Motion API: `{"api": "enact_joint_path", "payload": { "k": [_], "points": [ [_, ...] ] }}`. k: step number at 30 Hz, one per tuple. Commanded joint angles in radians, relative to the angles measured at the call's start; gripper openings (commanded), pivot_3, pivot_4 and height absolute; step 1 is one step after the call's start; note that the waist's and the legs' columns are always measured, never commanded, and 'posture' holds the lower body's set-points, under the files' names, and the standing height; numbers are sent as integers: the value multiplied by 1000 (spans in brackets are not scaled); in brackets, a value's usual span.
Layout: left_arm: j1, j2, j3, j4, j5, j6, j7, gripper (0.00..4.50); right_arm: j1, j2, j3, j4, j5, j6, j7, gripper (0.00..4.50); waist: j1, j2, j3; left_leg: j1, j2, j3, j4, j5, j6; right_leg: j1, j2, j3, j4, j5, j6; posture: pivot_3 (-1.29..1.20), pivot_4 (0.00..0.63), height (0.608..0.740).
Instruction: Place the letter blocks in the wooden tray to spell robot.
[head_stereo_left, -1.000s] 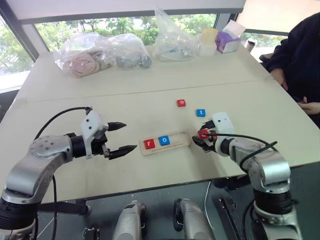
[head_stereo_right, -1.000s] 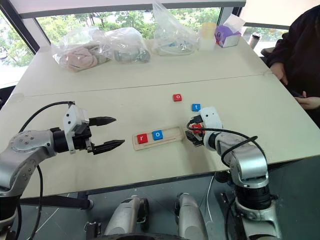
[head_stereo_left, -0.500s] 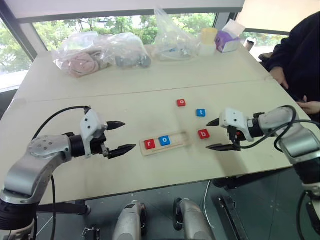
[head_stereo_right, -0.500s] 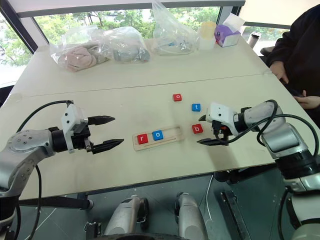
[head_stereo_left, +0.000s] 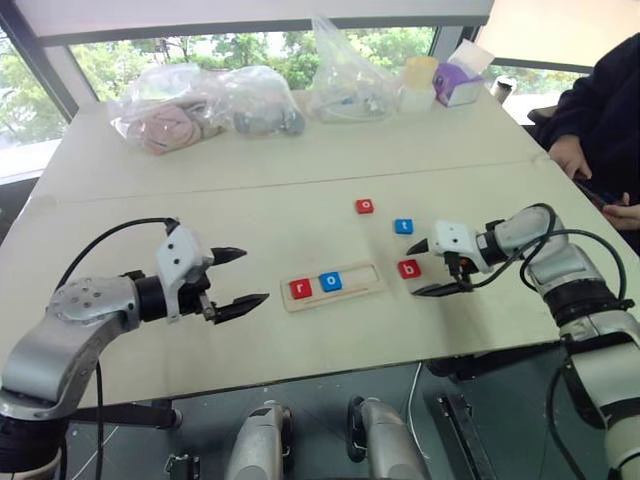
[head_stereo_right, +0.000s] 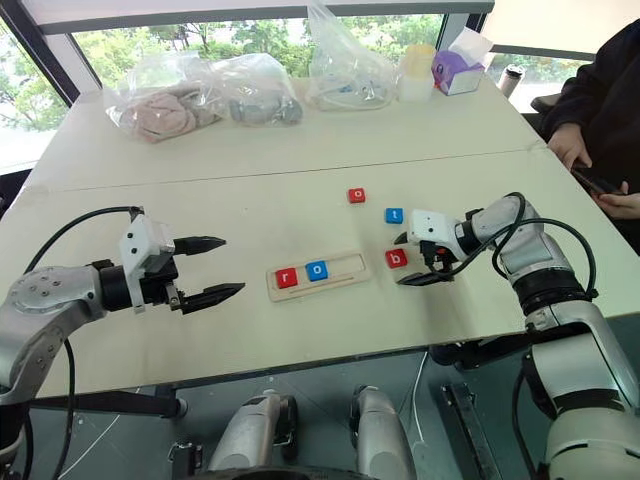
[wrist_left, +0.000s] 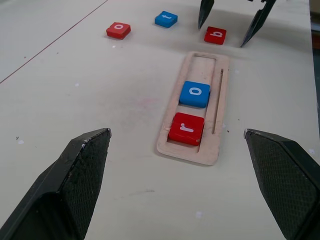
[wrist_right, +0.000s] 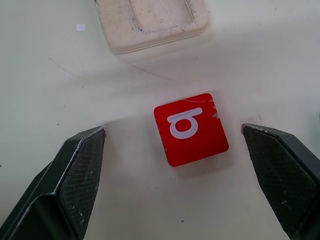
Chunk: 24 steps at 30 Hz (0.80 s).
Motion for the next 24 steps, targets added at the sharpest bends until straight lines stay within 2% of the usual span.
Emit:
{"api": "enact_joint_path", "payload": {
  "k": [1, 3, 8, 17, 24],
  "points": [
    [4, 13, 37, -36, -12, -3, 7, 4500, -34, 12, -11, 47, -23, -40, -1, 4214, 0, 0, 0, 0, 0, 0, 0, 0, 0, 0, 0, 0, 0, 0, 0, 0, 150, 725],
    [5, 14, 38, -38, -11, -2, 10, 4500, -44, 24, -18, 70, -22, -48, -2, 3636, 0, 0, 0, 0, 0, 0, 1, 0, 0, 0, 0, 0, 1, 0, 0, 0, 150, 725],
    [7, 15, 39, -39, -9, -2, 11, 4500, -62, 45, -35, 82, -9, -20, 11, 1147, -2, 0, 0, 1, 0, 0, 1, 0, 0, 1, 0, 0, 1, 1, -1, 0, 150, 725],
    [-8, 11, 28, -27, -5, -5, 10, 4500, -69, 101, -57, -182, 88, 202, 81, 1145, 0, 0, 0, 1, 0, 0, 2, 0, -1, -2, 0, 0, 8, 2, -3, 0, 150, 725],
    [4, 6, 29, -36, 1, -11, 15, 4500, -59, 152, -14, -230, 55, 220, 69, 1145, 3, 0, 0, 1, 0, -1, 3, 1, -1, -2, -1, 0, 10, 0, -2, 0, 150, 725]
  ]
}}
